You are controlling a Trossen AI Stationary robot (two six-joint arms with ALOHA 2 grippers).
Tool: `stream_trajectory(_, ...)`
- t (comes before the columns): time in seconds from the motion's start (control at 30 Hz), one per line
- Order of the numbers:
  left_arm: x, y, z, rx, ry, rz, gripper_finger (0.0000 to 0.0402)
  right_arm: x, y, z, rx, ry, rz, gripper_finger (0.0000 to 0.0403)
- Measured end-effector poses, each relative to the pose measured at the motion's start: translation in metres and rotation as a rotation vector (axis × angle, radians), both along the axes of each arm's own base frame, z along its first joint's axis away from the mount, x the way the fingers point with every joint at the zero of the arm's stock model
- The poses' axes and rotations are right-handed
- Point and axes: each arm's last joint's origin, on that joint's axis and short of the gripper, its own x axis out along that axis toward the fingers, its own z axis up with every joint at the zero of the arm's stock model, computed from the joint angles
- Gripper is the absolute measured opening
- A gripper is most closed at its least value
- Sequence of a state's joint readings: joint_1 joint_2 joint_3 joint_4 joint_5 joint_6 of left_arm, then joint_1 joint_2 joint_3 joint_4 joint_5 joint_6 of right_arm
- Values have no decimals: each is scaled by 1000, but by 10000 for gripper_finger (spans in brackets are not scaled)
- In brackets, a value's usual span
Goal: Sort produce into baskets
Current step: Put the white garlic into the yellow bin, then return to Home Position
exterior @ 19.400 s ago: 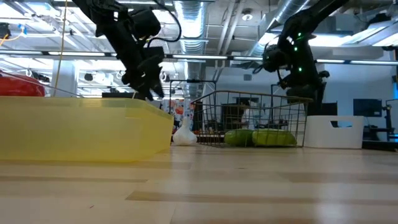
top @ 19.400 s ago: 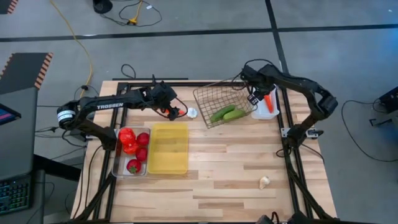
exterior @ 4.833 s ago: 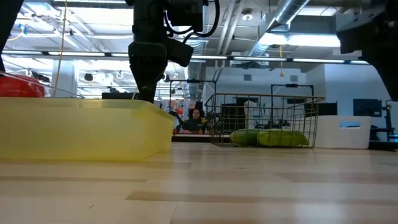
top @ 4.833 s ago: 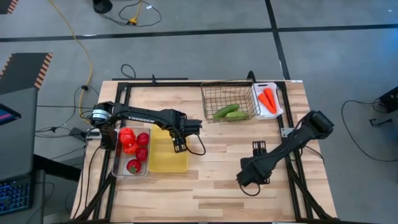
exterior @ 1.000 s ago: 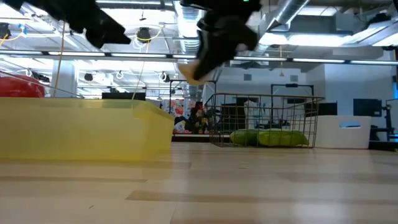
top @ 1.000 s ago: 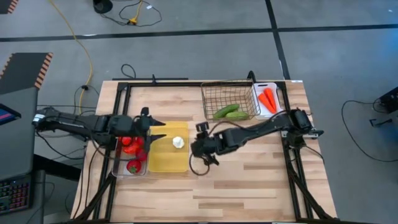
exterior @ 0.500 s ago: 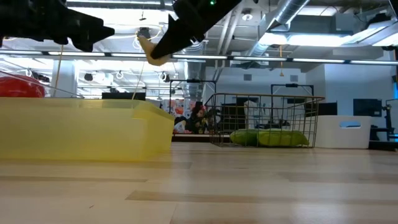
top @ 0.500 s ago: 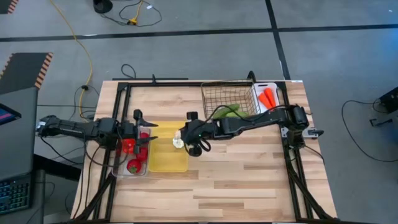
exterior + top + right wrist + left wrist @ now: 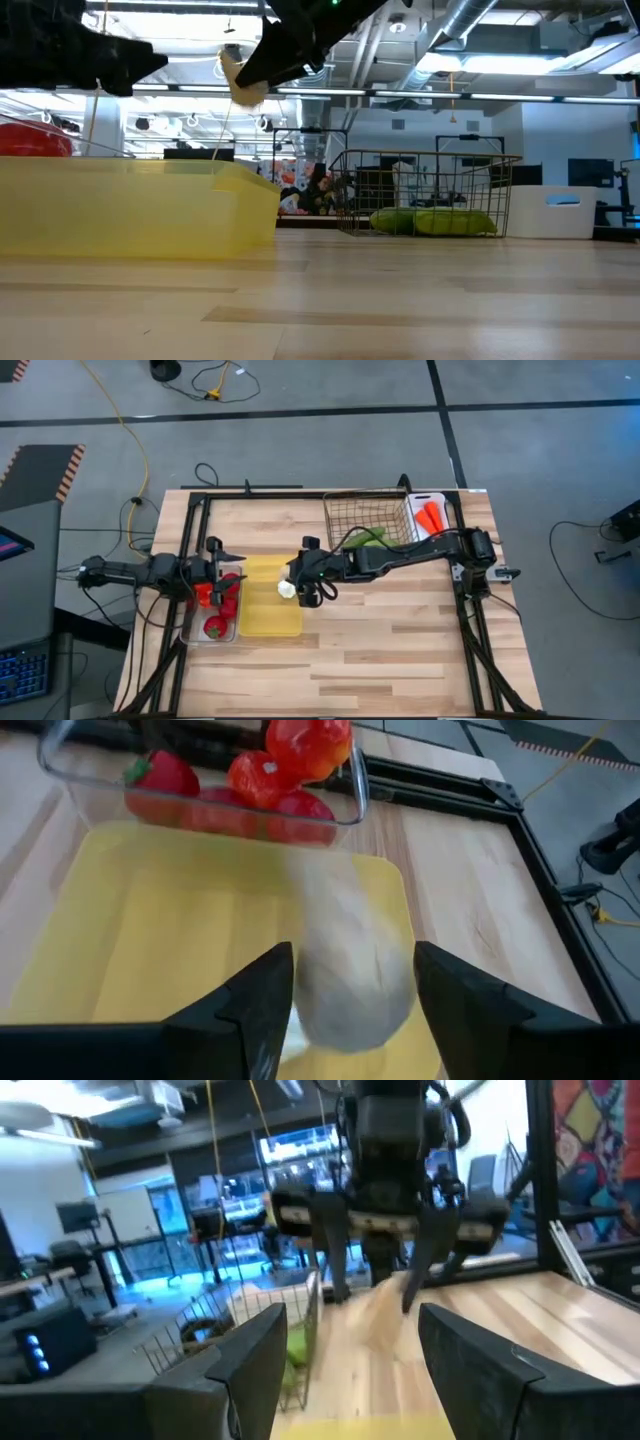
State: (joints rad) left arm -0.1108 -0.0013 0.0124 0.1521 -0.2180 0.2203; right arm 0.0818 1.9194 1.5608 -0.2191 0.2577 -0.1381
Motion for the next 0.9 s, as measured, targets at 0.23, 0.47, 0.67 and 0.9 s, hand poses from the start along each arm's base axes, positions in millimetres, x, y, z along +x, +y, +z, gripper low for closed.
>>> stream_trajectory(0.23,2,0,-3,-27,29,-1,214,2,-3,4,34,-52,-25,249)
stream_trajectory(0.47,2,1,-7,-30,62,24,214,-11,-12,19,36,-21,-51,249)
stream_trajectory(0.67,2,1,-9,-51,81,25,214,-54,-28,67,71,-47,-107,249)
stream_trajectory(0.9,2,3,-9,-68,79,92,214,-129,-52,68,113,-121,-204,249)
